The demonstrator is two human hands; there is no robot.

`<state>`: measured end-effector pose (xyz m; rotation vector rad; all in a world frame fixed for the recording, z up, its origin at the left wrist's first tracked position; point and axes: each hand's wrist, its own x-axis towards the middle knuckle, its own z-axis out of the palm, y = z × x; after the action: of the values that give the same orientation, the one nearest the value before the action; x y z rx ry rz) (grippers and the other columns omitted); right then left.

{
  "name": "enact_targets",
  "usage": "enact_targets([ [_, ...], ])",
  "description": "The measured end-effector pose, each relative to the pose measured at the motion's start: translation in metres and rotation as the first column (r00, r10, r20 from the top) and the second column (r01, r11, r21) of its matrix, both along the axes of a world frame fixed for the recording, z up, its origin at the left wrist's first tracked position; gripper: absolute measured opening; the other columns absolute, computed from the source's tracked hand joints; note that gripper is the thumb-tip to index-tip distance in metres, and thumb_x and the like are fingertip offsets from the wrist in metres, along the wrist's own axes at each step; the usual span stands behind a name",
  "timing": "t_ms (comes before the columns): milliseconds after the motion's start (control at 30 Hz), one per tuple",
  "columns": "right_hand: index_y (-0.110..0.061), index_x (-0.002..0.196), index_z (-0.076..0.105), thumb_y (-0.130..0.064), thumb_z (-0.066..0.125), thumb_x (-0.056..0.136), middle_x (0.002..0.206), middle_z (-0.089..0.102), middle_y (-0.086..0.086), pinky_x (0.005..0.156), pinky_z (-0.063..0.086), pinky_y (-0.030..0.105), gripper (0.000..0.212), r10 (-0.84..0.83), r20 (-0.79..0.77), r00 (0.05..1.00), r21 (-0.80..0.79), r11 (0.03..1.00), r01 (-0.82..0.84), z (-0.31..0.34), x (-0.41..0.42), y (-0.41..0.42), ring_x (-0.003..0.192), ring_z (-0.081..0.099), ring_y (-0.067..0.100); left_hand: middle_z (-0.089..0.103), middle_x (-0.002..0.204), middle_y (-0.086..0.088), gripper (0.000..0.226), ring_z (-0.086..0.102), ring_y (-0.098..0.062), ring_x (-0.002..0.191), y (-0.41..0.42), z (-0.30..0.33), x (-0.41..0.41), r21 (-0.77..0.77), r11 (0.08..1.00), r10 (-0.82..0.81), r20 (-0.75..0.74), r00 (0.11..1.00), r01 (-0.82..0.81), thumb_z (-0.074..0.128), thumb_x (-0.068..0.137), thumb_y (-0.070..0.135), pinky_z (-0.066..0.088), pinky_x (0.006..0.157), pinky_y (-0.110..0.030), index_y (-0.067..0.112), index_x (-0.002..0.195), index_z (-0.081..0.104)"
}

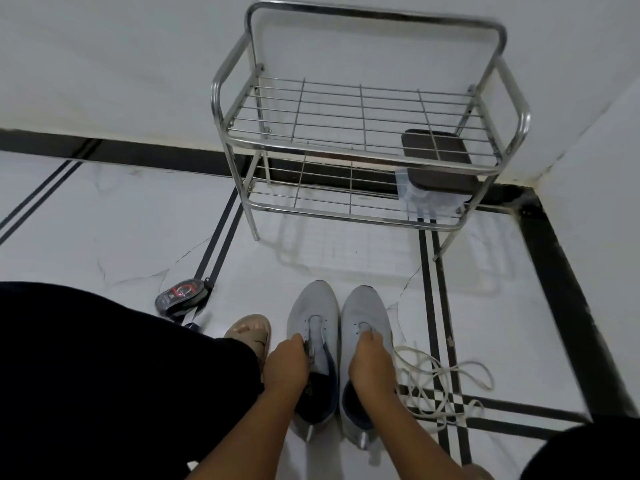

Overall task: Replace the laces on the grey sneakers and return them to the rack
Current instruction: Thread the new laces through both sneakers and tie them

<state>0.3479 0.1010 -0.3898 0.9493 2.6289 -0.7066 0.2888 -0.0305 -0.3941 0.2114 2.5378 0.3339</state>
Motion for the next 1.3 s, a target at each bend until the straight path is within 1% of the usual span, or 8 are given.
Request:
enact_targets([
  [133,-0.007,0.130,0.046,-0.006,0.036,0.098,0.119,0.054,0.011,0.085,0.047,0.035,0.035,-0.127,-0.017,0.992,0.017,0.992,0.128,-0.006,0.008,0.023,0.102,0.057,0.027,0.058,0.116,-0.009,0.019,0.059,-0.024,0.103,-0.002,-0.003,0.004,-0.012,1.000,-0.014,0.039,0.999,0.015,0.034,0.099,0.014,0.040,0.072,-0.029,0.012,0.111,0.048],
  [300,-0.014,0.141,0.039,-0.001,0.045,0.091,0.130,0.054,0.006,0.088,0.047,0.031,0.052,-0.041,0.176,0.984,0.057,0.998,0.032,-0.001,0.015,0.048,0.112,0.058,0.022,0.057,0.123,-0.008,0.038,0.056,-0.026,0.111,-0.001,-0.008,0.019,-0.099,0.994,-0.025,0.184,0.983,0.044,0.040,0.096,0.042,0.045,0.082,-0.034,0.014,0.118,0.049],
  [400,-0.011,0.117,0.059,-0.001,0.047,0.090,0.114,0.062,0.005,0.074,0.049,0.029,0.030,-0.038,0.120,0.992,0.133,0.991,0.022,0.008,0.006,0.047,0.098,0.061,0.021,0.060,0.118,-0.008,0.059,0.058,-0.028,0.108,0.002,-0.010,0.021,-0.072,0.995,0.077,0.153,0.985,-0.066,0.032,0.090,0.063,0.045,0.082,-0.035,0.014,0.117,0.052],
  [533,-0.022,0.127,0.051,0.000,0.043,0.093,0.094,0.066,0.000,0.067,0.051,0.029,0.042,-0.255,-0.263,0.931,-0.260,0.948,0.187,0.015,-0.019,0.028,0.082,0.065,0.020,0.058,0.119,-0.007,0.049,0.057,-0.030,0.109,0.006,-0.014,0.018,-0.027,0.998,0.058,0.109,0.992,-0.055,0.041,0.090,0.053,0.046,0.086,-0.037,0.013,0.117,0.049],
  [633,-0.023,0.116,0.051,-0.005,0.045,0.093,0.090,0.070,0.000,0.072,0.057,0.036,0.029,-0.343,-0.237,0.909,-0.430,0.876,0.218,0.005,-0.027,0.006,0.079,0.068,0.022,0.060,0.115,-0.007,0.038,0.059,-0.029,0.106,0.009,-0.018,0.022,-0.024,0.997,0.070,0.085,0.994,-0.068,0.044,0.091,0.042,0.046,0.080,-0.034,0.014,0.113,0.053],
  [733,-0.021,0.093,0.068,-0.014,0.055,0.093,0.096,0.072,0.002,0.078,0.053,0.027,0.015,-0.179,-0.091,0.980,-0.364,0.922,0.134,-0.012,-0.013,-0.006,0.086,0.066,0.019,0.064,0.108,-0.007,0.022,0.062,-0.026,0.099,0.008,-0.020,0.022,-0.043,0.998,0.053,0.041,0.998,-0.051,0.043,0.092,0.023,0.043,0.069,-0.031,0.015,0.103,0.060],
  [967,-0.013,0.091,0.071,-0.018,0.049,0.094,0.101,0.064,0.005,0.077,0.052,0.030,0.023,0.133,0.052,0.990,-0.147,0.981,-0.124,-0.030,0.003,-0.024,0.090,0.062,0.022,0.071,0.095,-0.004,0.023,0.065,-0.022,0.090,0.002,-0.021,0.018,0.040,0.989,0.140,0.063,0.988,-0.143,0.050,0.092,0.019,0.050,0.072,-0.029,0.016,0.090,0.072],
  [1300,-0.016,0.086,0.071,-0.023,0.054,0.093,0.098,0.061,-0.001,0.067,0.049,0.030,0.020,-0.062,-0.022,0.998,-0.130,0.990,0.059,-0.036,0.010,-0.031,0.081,0.061,0.019,0.072,0.095,0.000,0.021,0.065,-0.020,0.090,0.001,-0.023,0.019,0.113,0.982,0.147,0.045,0.988,-0.151,0.052,0.091,0.021,0.047,0.068,-0.027,0.019,0.089,0.072],
])
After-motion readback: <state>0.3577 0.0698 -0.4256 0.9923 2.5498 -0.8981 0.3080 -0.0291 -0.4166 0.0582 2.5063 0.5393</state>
